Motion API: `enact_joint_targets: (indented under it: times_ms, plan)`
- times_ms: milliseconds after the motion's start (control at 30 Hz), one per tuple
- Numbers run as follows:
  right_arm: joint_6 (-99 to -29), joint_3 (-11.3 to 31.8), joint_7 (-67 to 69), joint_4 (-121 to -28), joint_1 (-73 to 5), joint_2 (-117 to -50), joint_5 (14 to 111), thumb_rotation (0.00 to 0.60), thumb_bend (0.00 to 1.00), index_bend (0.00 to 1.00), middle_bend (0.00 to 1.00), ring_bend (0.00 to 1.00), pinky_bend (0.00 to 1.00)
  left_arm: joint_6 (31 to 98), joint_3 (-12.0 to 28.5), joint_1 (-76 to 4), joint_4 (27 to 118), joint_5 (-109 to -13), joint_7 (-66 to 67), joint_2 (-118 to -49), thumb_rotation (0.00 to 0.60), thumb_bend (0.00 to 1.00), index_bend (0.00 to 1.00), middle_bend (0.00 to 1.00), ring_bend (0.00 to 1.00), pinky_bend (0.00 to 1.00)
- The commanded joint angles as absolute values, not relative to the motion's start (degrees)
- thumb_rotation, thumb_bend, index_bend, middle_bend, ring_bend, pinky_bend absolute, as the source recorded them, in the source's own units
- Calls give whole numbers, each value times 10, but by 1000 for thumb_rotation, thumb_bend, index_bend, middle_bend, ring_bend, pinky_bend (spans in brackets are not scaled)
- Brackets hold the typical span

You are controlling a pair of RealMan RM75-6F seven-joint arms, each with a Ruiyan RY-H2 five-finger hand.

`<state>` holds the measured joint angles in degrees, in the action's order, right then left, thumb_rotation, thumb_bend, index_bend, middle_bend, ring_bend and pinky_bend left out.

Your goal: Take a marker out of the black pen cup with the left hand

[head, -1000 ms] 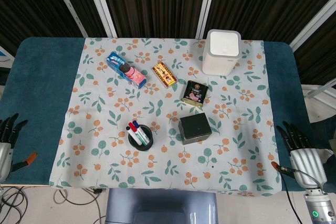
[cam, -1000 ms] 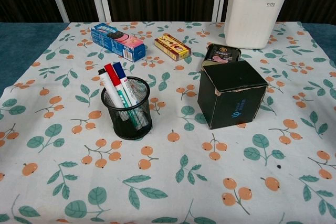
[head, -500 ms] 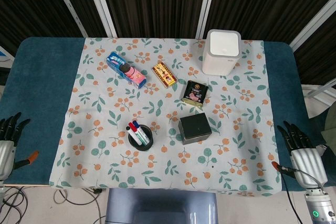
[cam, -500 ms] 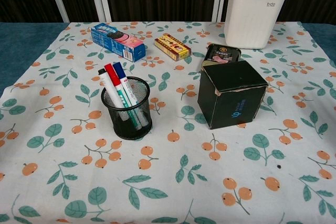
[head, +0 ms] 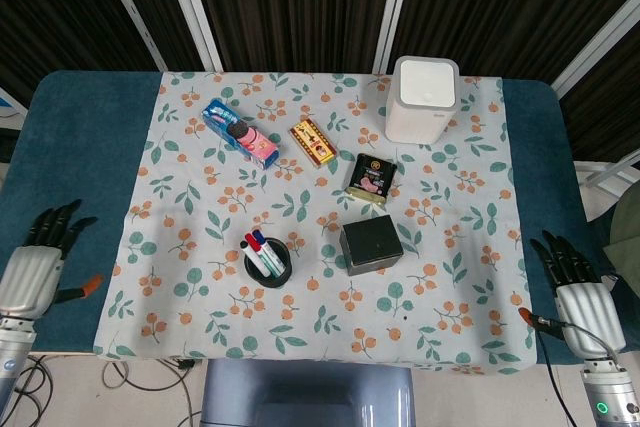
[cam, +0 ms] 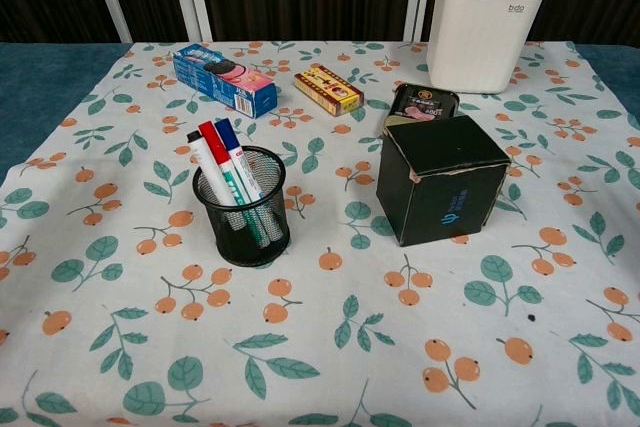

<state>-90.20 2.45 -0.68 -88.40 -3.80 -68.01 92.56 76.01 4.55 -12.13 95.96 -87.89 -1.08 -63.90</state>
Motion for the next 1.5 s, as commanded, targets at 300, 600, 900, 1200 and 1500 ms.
enact_joint_targets:
  times_ms: [300, 600, 900, 1200, 1500]
  plan:
    - [-917, 29, -14, -876, -36, -688, 932, 600, 130, 82, 0, 0, 169, 582, 78, -247, 1064, -756, 103, -678, 600, 191, 223, 0, 0, 0]
    - [-917, 29, -11, -875, -36, -688, 932, 600, 129, 82, 0, 0, 169, 544, 100, -301, 1039, -668, 135, -754, 600, 191, 278, 0, 0, 0]
    - [-914, 30, -10, -875, -37, -687, 930, 600, 130, 82, 0, 0, 169, 510, 102, -334, 1025, -647, 104, -773, 600, 225, 331, 0, 0, 0]
    - [-910, 30, -8, -877, -37, -685, 926, 600, 129, 82, 0, 0, 169, 517, 99, -344, 1019, -641, 92, -781, 600, 265, 380, 0, 0, 0]
    - [-907, 30, -10, -880, -37, -684, 923, 600, 130, 82, 0, 0, 168, 504, 104, -359, 1024, -639, 59, -783, 600, 284, 396, 0, 0, 0]
